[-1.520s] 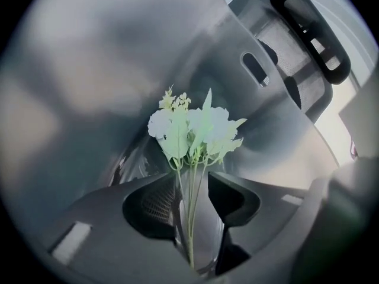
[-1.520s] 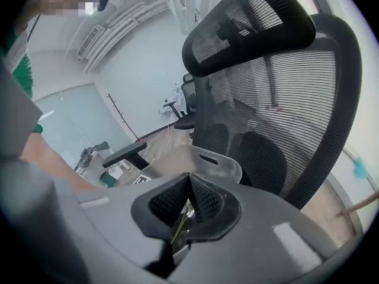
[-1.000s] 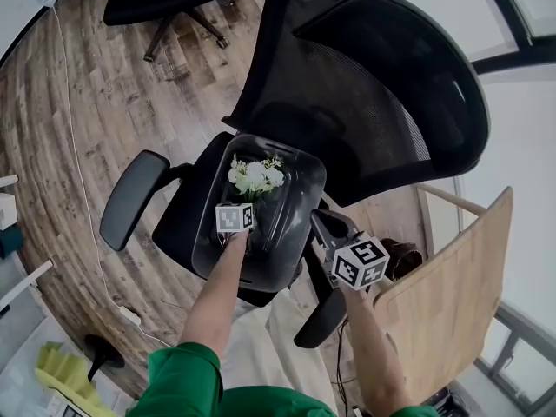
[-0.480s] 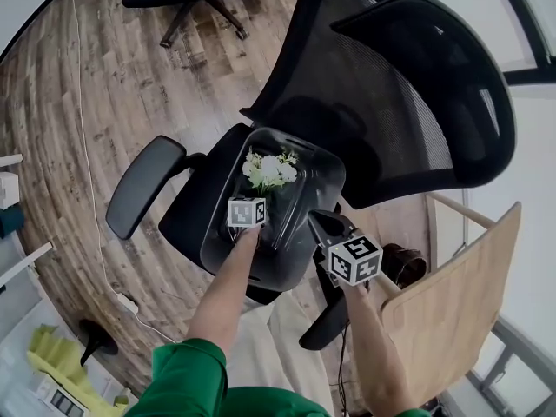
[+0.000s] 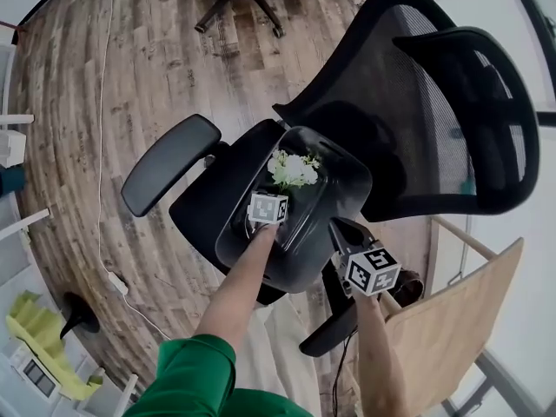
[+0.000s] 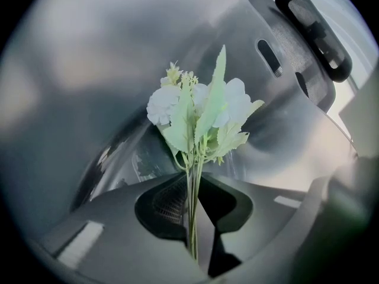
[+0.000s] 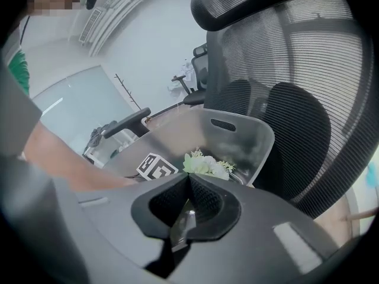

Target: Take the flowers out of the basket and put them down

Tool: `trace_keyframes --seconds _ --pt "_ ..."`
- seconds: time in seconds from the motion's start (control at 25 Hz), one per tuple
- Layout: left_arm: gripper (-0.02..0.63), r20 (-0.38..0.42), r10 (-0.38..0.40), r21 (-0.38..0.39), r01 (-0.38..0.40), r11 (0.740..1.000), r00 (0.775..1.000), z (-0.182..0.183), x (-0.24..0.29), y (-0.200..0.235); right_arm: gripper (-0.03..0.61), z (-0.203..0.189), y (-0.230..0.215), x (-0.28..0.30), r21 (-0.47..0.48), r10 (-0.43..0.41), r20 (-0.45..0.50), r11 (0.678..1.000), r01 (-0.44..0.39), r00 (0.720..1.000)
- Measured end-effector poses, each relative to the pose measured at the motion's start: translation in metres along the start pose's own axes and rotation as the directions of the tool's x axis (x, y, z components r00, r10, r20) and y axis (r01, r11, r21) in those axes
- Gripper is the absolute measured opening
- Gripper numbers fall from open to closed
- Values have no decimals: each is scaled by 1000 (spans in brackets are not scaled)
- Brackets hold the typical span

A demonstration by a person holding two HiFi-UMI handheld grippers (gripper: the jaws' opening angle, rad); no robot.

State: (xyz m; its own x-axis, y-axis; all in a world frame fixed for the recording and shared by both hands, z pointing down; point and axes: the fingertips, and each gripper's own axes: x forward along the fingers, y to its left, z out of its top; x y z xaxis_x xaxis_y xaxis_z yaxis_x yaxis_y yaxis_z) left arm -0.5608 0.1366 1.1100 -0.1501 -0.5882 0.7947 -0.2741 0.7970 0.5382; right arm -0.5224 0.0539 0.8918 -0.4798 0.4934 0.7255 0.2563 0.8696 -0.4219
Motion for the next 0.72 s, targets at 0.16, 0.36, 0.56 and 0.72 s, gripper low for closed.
trace_keyframes --seconds 0.16,0.36,0.56,0.72 --pt "45 -6 10 6 -10 1000 1000 4 2 -3 6 2 -5 0 13 1 7 1000 -1 1000" --pt "37 11 16 0 -16 1000 1000 13 -5 -5 6 6 -6 -2 5 1 7 1000 -1 1000" --pt "37 43 2 -17 -1 1000 999 23 -20 -10 6 21 1 -8 -4 10 30 1000 -10 1000" --pt "37 81 -12 -20 14 1000 997 26 -39 -23 6 29 11 -23 -30 11 52 1000 -9 999"
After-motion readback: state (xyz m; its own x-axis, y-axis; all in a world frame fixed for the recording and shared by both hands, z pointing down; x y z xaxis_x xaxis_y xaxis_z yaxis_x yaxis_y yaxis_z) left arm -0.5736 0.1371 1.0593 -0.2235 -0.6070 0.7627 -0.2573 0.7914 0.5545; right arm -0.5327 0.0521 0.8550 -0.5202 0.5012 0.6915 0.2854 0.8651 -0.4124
